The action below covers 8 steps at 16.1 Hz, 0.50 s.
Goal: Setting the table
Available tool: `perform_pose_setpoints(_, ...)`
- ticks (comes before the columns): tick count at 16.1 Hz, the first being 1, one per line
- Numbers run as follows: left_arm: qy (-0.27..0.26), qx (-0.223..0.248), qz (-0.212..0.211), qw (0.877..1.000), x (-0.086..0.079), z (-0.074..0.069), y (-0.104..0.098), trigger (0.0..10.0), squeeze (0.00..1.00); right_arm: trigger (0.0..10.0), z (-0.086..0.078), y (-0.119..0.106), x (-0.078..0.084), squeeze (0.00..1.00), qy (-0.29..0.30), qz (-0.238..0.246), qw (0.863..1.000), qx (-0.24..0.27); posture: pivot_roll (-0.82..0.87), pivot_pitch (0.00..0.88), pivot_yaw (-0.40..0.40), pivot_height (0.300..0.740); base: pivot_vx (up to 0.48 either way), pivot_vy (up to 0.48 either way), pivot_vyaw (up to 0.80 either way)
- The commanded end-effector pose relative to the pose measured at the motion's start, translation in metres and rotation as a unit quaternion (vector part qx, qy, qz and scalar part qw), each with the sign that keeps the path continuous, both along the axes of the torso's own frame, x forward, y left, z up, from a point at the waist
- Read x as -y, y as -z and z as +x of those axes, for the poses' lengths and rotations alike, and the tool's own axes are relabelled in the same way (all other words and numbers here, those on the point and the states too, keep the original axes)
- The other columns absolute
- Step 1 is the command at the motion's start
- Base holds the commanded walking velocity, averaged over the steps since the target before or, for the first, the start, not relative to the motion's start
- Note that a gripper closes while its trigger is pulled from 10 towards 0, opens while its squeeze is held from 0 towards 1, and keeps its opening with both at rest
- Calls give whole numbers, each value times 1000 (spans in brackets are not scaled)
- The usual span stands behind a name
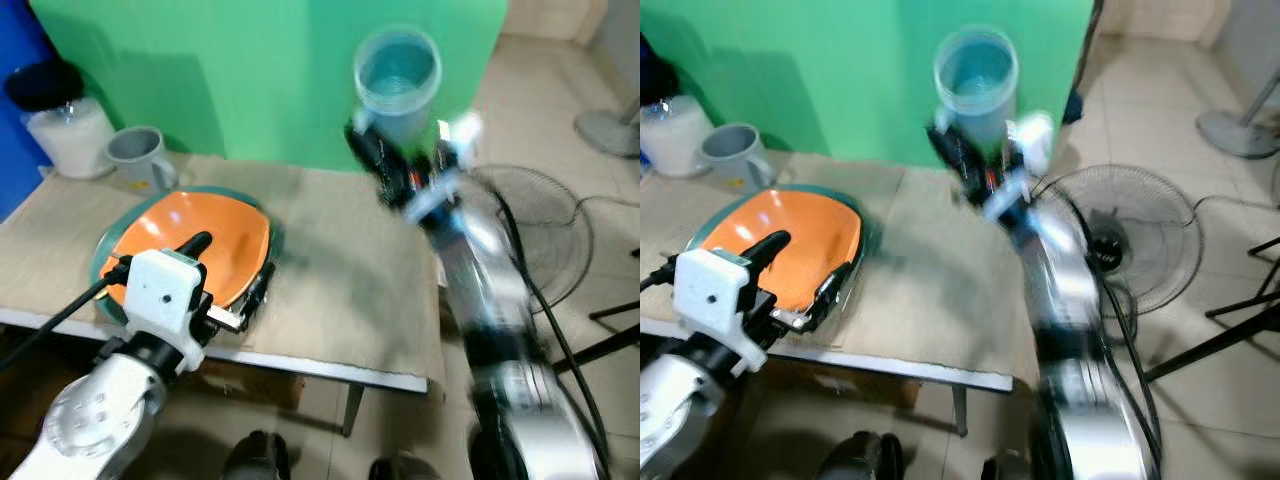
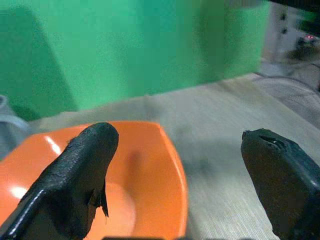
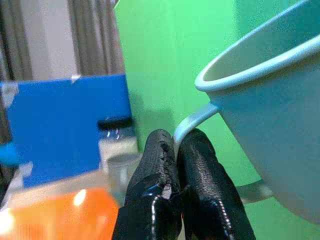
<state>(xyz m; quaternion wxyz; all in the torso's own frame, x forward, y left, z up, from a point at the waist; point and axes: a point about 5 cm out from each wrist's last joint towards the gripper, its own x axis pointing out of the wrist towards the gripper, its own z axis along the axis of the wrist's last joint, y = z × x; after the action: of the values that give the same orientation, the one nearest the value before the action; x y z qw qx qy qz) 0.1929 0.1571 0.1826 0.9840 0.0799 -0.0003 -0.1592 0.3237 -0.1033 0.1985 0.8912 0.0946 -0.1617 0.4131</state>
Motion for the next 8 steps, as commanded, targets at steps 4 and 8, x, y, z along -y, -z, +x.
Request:
perform_pose_setpoints(4, -60, 25, -10, 998, 6, 8, -1, 10000, 0, 10000, -51, 3, 15, 0, 57, -51, 997, -21, -45, 10, 25, 740, 0, 0, 0)
perform_pose_setpoints(8, -90, 21, -1, 996, 8, 6, 6, 10000, 0, 10000, -80, 12, 32, 0, 143, -69, 985, -73, -75, 0, 20, 740, 0, 0, -600)
